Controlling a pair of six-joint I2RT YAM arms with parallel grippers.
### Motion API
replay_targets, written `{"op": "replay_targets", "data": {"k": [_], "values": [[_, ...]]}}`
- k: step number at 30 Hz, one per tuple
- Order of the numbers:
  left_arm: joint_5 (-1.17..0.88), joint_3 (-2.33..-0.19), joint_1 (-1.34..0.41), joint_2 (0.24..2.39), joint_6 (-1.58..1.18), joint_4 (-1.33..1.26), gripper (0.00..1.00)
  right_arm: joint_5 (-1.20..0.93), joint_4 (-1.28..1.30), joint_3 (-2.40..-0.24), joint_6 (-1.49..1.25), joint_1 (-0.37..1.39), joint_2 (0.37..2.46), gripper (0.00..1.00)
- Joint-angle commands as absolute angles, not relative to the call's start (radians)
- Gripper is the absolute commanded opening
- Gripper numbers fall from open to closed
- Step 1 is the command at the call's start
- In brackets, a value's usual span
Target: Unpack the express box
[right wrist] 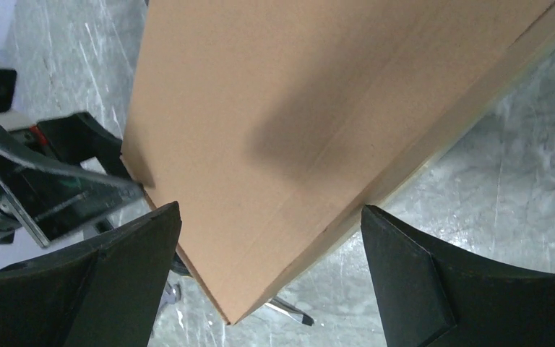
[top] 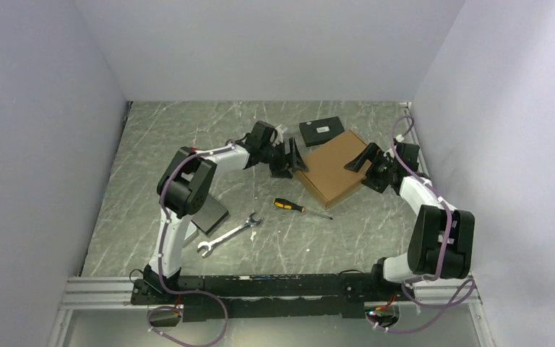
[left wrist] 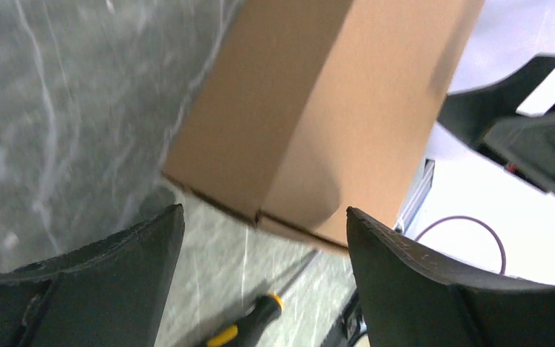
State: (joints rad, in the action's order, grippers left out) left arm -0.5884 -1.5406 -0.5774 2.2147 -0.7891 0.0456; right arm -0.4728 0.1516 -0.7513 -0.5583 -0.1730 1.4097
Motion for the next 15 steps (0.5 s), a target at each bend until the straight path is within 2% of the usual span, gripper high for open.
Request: {"op": "replay_targets", "data": {"k": [1, 4, 7, 10, 15], "values": [[-0.677, -1.45, -0.595, 2.121, -0.848, -0.04, 0.84, -0.479, 0.134, -0.797, -0.539, -0.202, 1.388, 1.0], [-0.706, -1.376, -0.61, 2.068, -0.867, -0.106, 0.83, -0.479, 0.09, -0.711, -0.608, -0.298, 1.31, 1.0], [-0.609, -1.375, -0.611, 2.004, -0.784, 0.008, 0.94, -0.472, 0.056, -0.633, -0.651, -0.356, 1.262, 1.0], [-0.548, -1.47, -0.611, 2.009, -0.687, 0.142, 0.98, -0.522, 0.007, -0.606, -0.666, -0.369, 1.282, 1.0], [-0.427, -1.661, -0.611, 2.07, -0.597, 0.274, 0.99, -0.591, -0.045, -0.601, -0.689, -0.369, 1.348, 1.0]]}}
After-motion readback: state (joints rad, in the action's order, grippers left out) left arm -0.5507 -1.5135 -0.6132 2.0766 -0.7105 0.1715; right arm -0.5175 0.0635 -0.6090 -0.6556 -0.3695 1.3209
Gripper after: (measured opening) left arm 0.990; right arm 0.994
